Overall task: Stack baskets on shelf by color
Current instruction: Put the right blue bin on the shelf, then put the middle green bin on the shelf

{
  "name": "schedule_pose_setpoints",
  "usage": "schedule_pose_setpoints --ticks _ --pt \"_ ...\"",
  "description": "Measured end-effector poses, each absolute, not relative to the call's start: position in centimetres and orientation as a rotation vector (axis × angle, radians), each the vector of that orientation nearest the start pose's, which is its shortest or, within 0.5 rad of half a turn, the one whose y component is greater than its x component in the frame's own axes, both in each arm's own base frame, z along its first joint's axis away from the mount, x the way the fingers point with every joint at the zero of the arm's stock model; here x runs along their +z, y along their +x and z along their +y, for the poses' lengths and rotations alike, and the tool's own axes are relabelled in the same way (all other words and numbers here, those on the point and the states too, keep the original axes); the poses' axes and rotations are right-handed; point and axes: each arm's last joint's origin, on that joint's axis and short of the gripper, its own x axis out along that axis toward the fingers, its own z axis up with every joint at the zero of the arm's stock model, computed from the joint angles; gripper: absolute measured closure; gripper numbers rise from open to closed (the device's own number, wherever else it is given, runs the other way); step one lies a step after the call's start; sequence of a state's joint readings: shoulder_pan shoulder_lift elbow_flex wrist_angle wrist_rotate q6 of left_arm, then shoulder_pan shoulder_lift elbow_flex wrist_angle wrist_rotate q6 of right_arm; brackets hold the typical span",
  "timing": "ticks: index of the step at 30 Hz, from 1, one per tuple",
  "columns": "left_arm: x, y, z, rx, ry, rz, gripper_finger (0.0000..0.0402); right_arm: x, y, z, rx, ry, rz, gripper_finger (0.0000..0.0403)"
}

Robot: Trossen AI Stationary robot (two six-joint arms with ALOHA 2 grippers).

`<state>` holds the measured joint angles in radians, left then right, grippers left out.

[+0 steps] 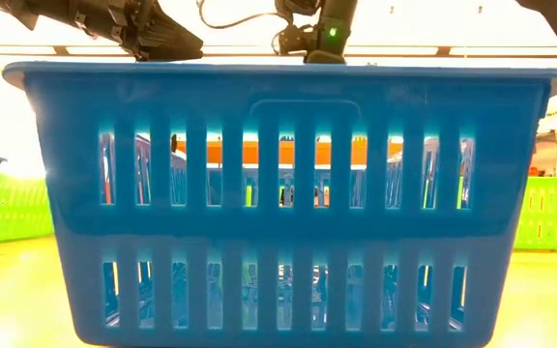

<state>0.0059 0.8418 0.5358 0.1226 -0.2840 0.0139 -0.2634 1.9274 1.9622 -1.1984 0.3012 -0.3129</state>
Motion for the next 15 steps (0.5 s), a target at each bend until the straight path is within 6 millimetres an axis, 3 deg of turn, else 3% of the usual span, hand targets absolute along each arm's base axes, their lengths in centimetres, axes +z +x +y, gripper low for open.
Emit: schedule_pose_setpoints --ticks 5,11,15 --pt "26.6 19.0 0.9 0.288 0.039 0.185 0.0235 35.0 37.8 -9.4 -0.291 -0.268 1.192 0.0298" --pt "26.6 19.0 0.9 0.288 0.040 0.191 0.0235 37.0 38.2 -5.8 -0.224 -0.157 1.098 0.0277" --pt "26.8 18.7 0.9 0.288 0.039 0.181 0.0235 36.2 38.7 -2.5 -0.149 -0.074 1.101 0.0276"
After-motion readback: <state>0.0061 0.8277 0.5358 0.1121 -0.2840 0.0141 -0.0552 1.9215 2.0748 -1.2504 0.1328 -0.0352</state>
